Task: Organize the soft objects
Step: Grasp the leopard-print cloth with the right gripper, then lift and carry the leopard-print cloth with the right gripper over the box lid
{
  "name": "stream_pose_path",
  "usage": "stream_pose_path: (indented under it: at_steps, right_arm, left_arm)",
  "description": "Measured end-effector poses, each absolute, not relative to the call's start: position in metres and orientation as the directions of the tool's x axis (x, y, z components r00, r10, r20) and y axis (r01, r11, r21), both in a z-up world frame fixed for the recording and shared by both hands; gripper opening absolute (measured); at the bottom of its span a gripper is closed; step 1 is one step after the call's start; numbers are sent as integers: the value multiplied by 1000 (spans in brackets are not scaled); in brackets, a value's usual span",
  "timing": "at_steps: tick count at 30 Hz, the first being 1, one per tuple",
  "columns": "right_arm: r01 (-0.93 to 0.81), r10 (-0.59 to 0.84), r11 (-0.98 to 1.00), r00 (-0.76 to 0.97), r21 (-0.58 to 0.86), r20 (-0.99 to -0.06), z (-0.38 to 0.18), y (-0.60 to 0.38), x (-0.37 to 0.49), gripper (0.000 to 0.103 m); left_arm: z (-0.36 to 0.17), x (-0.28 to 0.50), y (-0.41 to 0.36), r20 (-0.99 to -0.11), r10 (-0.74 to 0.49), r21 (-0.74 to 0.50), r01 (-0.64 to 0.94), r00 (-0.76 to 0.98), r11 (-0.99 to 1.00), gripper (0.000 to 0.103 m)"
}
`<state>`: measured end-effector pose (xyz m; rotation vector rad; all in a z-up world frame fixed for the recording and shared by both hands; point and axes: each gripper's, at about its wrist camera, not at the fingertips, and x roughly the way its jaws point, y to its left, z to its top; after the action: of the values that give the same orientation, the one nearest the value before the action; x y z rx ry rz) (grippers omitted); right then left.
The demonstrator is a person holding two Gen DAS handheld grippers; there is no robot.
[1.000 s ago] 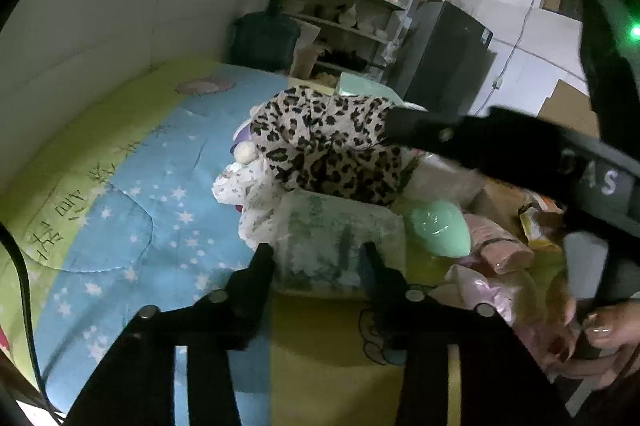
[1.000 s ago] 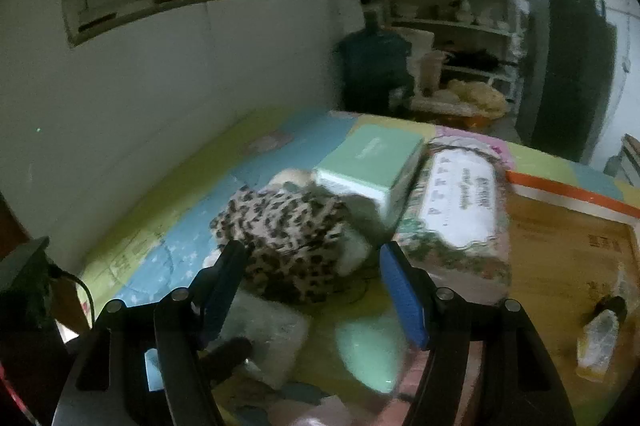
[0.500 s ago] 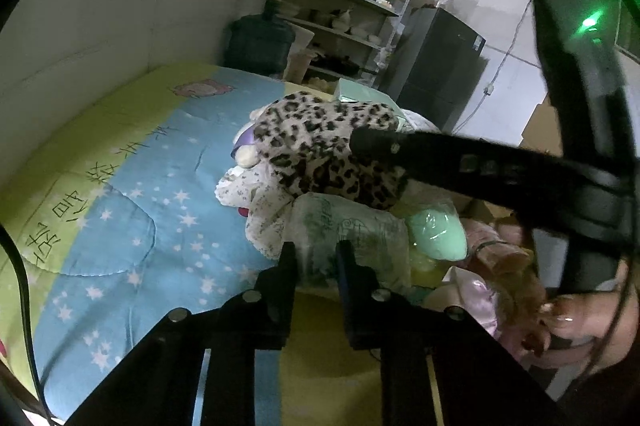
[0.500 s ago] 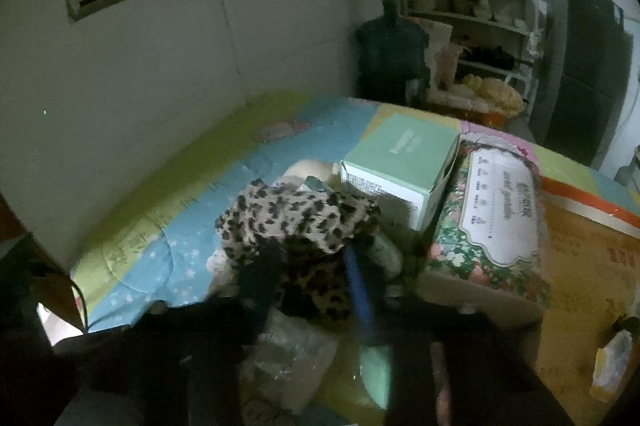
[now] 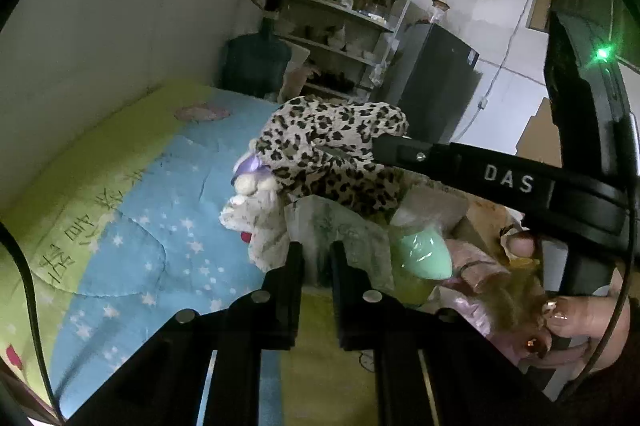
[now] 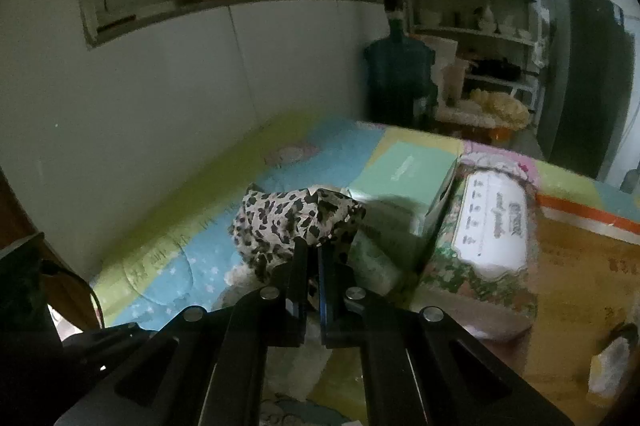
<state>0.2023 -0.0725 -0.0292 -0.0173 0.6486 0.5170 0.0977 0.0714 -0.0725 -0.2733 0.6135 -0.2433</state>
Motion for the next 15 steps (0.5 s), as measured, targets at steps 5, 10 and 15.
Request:
stream_pose_path:
  at_steps: [5, 10, 15]
  right_arm:
    - [-469, 461, 873, 702, 135, -543, -14, -78, 192, 4]
    - [-466, 461, 875, 727, 127, -510, 0, -84, 182, 4]
    - [-456, 456, 881, 748, 126, -482, 11, -93, 175, 4]
  left_arm:
    - [-61, 96, 71, -504, -298, -314, 150, 811, 938, 13]
    - [-49, 95, 70, -479, -293, -305, 156, 828, 939, 13]
    - [-38, 93, 67, -457, -292, -293, 167, 841, 941, 13]
